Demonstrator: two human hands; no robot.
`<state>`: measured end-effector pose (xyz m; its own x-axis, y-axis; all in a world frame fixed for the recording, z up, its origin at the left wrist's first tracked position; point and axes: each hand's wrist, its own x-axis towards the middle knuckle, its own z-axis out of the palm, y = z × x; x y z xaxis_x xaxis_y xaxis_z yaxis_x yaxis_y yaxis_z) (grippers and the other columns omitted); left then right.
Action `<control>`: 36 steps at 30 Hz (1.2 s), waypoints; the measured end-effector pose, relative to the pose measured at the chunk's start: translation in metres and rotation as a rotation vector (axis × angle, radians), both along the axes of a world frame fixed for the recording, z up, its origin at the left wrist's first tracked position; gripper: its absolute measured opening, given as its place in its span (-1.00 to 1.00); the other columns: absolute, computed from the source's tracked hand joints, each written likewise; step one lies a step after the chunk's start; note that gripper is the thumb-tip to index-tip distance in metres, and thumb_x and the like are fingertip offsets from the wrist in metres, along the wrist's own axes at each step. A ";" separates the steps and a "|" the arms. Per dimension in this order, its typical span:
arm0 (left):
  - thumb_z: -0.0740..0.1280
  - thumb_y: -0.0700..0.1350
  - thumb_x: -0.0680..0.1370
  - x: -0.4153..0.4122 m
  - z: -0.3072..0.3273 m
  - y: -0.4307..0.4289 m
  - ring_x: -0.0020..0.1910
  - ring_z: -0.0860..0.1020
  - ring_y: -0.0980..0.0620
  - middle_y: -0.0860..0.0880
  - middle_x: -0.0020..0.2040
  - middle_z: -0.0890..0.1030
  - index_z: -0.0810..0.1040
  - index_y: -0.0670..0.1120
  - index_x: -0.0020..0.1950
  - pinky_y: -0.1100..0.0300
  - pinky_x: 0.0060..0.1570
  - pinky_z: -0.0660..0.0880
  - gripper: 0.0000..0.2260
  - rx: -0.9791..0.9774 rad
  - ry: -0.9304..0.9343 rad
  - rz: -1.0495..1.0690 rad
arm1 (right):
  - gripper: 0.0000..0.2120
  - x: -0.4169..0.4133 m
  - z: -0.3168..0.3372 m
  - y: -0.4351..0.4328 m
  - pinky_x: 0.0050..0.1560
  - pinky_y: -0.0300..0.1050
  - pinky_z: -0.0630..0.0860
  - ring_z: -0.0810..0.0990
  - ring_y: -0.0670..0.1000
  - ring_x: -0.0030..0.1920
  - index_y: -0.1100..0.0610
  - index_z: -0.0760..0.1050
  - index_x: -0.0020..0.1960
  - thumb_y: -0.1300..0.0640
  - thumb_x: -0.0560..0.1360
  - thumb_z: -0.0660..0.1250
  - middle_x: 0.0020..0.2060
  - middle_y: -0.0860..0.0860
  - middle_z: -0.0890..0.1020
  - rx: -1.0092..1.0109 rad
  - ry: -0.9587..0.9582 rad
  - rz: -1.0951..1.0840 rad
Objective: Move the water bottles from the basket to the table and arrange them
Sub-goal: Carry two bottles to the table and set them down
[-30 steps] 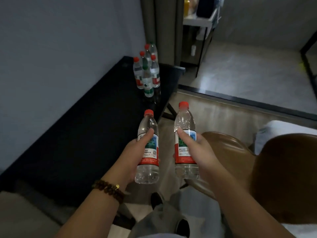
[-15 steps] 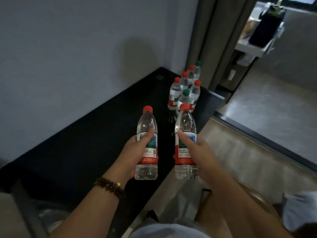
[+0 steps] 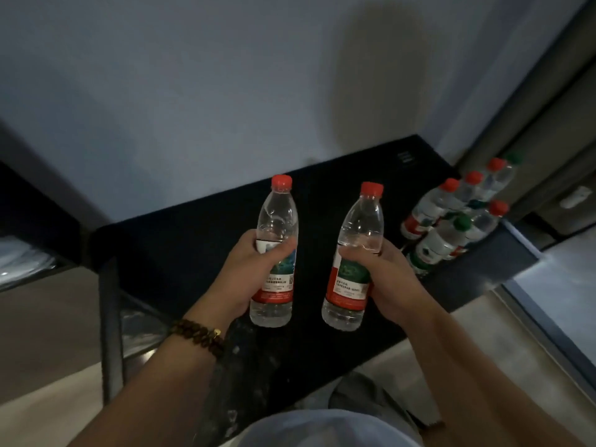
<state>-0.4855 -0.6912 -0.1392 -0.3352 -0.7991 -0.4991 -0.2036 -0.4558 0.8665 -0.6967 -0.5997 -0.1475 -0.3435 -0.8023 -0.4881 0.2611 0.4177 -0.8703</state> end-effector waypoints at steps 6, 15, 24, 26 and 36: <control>0.53 0.01 0.48 -0.020 0.004 -0.018 0.11 0.59 0.13 0.11 0.12 0.62 0.48 0.22 0.13 0.04 0.11 0.56 -0.67 -0.189 -0.157 0.080 | -0.46 -0.050 0.002 -0.050 0.14 0.22 0.64 0.69 0.17 0.16 0.03 0.51 0.27 0.36 0.37 0.54 0.10 0.11 0.68 -0.042 0.064 0.339; 0.59 -0.23 0.38 -0.084 0.018 -0.013 0.15 0.65 0.05 0.05 0.15 0.64 0.51 0.10 0.26 -0.06 0.18 0.61 -0.47 -0.334 -0.306 0.104 | -0.34 -0.121 0.020 -0.095 0.15 -0.06 0.61 0.66 -0.13 0.12 -0.12 0.44 0.27 0.20 0.30 0.65 0.09 -0.14 0.64 -0.201 0.429 0.759; 0.65 -0.03 0.33 -0.148 0.003 -0.007 0.16 0.65 0.05 0.05 0.13 0.66 0.55 0.10 0.19 -0.10 0.21 0.59 -0.50 -0.407 -0.392 -0.004 | -0.53 -0.175 0.023 -0.110 0.10 -0.02 0.62 0.65 -0.12 -0.01 -0.14 0.51 0.10 -0.05 0.29 0.65 -0.04 -0.14 0.65 -0.165 0.758 0.998; 0.65 -0.07 0.33 -0.164 -0.001 -0.008 0.12 0.64 0.17 0.13 0.09 0.66 0.54 0.16 0.17 0.05 0.18 0.59 -0.50 -0.384 -0.450 -0.026 | -0.50 -0.186 0.020 -0.111 0.15 0.08 0.62 0.65 -0.06 0.04 -0.15 0.50 0.13 -0.11 0.28 0.64 -0.02 -0.16 0.64 -0.129 0.824 1.009; 0.65 -0.15 0.35 -0.229 -0.028 -0.019 0.05 0.56 0.28 0.17 0.08 0.59 0.56 0.08 0.18 0.35 -0.02 0.47 -0.52 -0.362 -0.515 -0.109 | -0.58 -0.241 0.007 -0.124 -0.02 0.02 0.67 0.67 -0.03 -0.12 -0.01 0.57 -0.10 0.07 0.15 0.70 -0.15 -0.07 0.66 0.012 0.962 0.935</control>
